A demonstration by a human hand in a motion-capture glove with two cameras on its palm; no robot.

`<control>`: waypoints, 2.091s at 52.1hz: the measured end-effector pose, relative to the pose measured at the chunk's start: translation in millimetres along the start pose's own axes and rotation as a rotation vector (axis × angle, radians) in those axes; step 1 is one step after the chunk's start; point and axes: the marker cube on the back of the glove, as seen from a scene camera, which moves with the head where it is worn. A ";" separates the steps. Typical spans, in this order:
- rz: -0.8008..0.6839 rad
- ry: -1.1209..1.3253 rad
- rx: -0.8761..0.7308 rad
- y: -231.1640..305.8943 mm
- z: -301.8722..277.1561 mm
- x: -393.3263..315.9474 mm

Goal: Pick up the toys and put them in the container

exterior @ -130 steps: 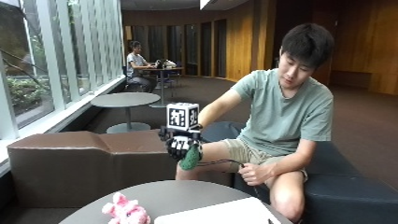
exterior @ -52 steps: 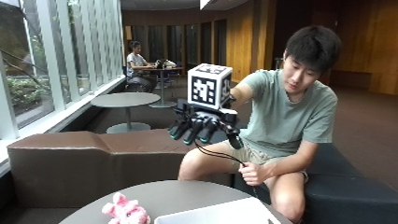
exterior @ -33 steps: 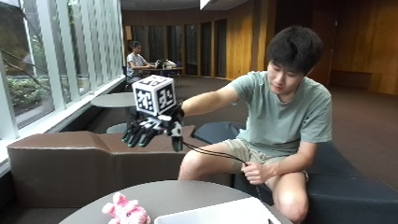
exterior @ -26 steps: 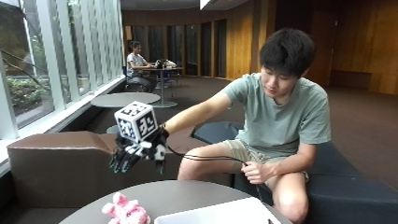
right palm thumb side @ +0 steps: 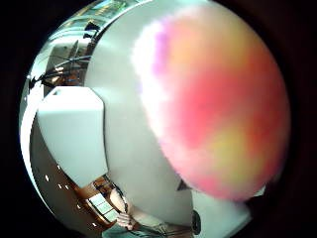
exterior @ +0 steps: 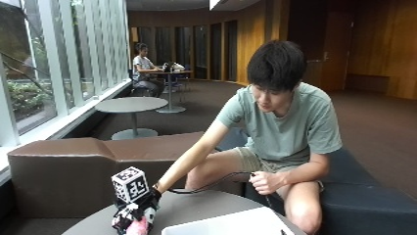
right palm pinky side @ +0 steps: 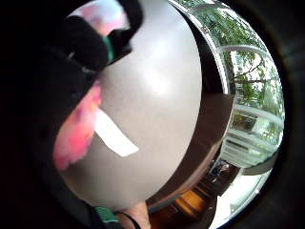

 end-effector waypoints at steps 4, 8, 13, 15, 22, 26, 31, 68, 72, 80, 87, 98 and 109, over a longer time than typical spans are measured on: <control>0.007 -0.006 0.024 -0.9 -2.6 -5.1; 0.017 0.031 -0.014 4.8 -6.0 -12.5; 0.001 0.075 -0.091 22.9 -6.1 -16.0; -0.019 0.108 -0.111 32.0 -9.9 -18.6; -0.073 0.125 -0.075 58.0 -61.6 -38.5; -0.083 0.126 -0.032 67.9 -112.5 -55.5; -0.113 0.133 0.061 79.0 -177.8 -83.8; -0.466 0.105 0.342 130.1 -332.2 -427.8; -0.456 0.096 0.307 121.5 -314.1 -441.9; -0.428 0.163 0.025 110.6 -270.7 -448.4; -0.348 0.270 -0.198 108.0 -244.6 -446.3; -0.367 0.256 -0.064 120.1 -266.6 -443.2; -0.455 0.206 0.008 165.1 -303.3 -428.6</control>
